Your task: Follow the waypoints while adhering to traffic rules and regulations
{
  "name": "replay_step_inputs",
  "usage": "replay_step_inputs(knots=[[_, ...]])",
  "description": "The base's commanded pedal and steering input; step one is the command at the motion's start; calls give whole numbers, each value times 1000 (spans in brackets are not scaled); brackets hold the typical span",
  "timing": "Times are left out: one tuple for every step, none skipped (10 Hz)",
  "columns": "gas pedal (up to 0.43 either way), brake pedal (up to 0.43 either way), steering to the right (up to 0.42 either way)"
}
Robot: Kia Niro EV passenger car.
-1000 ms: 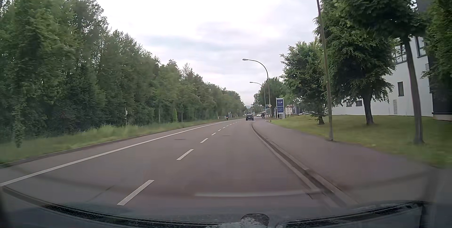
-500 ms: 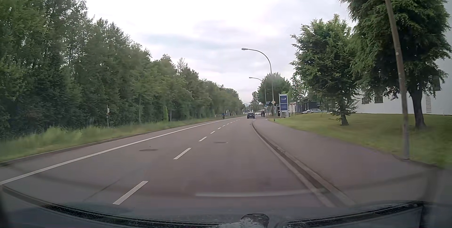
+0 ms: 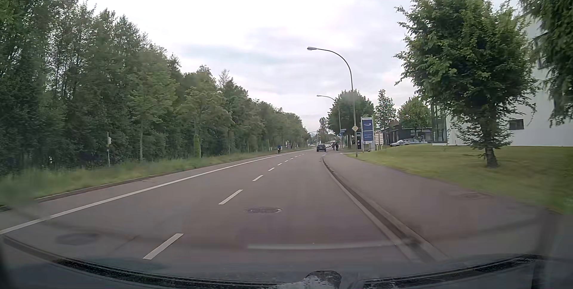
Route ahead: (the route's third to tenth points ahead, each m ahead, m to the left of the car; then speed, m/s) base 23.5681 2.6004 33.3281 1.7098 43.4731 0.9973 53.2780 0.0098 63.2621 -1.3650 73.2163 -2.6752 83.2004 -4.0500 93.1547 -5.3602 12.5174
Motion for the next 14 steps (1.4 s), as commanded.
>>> replay_step_inputs(knots=[[87, 0, 0], [87, 0, 0], [87, 0, 0], [87, 0, 1], [87, 0, 3], [87, 0, 4], [87, 0, 6], [87, 0, 6], [87, 0, 5], [87, 0, 5], [87, 0, 5], [87, 0, 5], [87, 0, 5], [87, 0, 5]])
